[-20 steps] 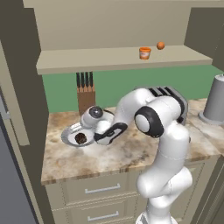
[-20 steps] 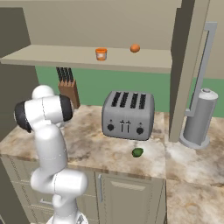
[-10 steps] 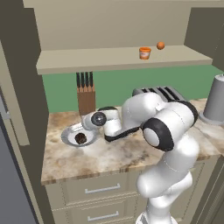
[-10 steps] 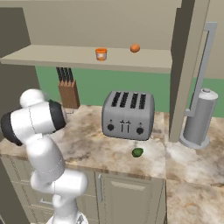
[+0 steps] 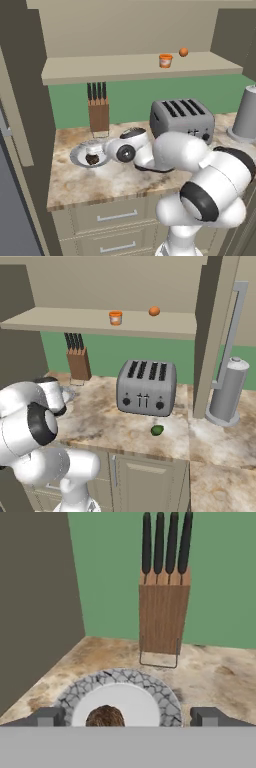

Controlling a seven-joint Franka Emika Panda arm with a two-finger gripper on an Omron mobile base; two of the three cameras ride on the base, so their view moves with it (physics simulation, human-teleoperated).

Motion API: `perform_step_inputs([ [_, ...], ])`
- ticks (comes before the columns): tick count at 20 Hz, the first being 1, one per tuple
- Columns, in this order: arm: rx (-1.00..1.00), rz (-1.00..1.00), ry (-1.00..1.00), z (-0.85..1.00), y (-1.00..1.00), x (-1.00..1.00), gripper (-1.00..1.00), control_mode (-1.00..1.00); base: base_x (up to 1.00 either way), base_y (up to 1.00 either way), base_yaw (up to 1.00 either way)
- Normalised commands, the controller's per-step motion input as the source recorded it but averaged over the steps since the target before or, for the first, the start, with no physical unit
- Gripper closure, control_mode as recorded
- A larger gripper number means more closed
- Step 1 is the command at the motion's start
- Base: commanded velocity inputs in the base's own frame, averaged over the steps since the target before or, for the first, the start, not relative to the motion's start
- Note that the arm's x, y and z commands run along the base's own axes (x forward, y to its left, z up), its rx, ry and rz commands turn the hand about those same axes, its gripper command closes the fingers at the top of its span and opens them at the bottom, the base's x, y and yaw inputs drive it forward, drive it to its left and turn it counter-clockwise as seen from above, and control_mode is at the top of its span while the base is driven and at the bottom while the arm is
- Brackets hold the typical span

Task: Pick the avocado and bread from the counter and place them on the plate. Then pick the jam from the cabinet and place it next to the plate. Lastly close the cabinet door.

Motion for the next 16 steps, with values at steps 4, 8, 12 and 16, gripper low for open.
perform_step_inputs([
  [4,0.14,-0.05,0.02,1.0,-0.24,-0.45,-1.0,-1.0,0.0,0.0,0.0],
  [8,0.11,-0.02,0.04,1.0,-0.03,-0.38,-1.0,-1.0,0.0,0.0,0.0],
  [12,0.04,-0.02,0.06,1.0,0.0,-0.35,-1.0,-1.0,0.0,0.0,0.0],
  [16,0.01,0.0,0.08,1.0,0.0,-0.35,-1.0,-1.0,0.0,0.0,0.0],
])
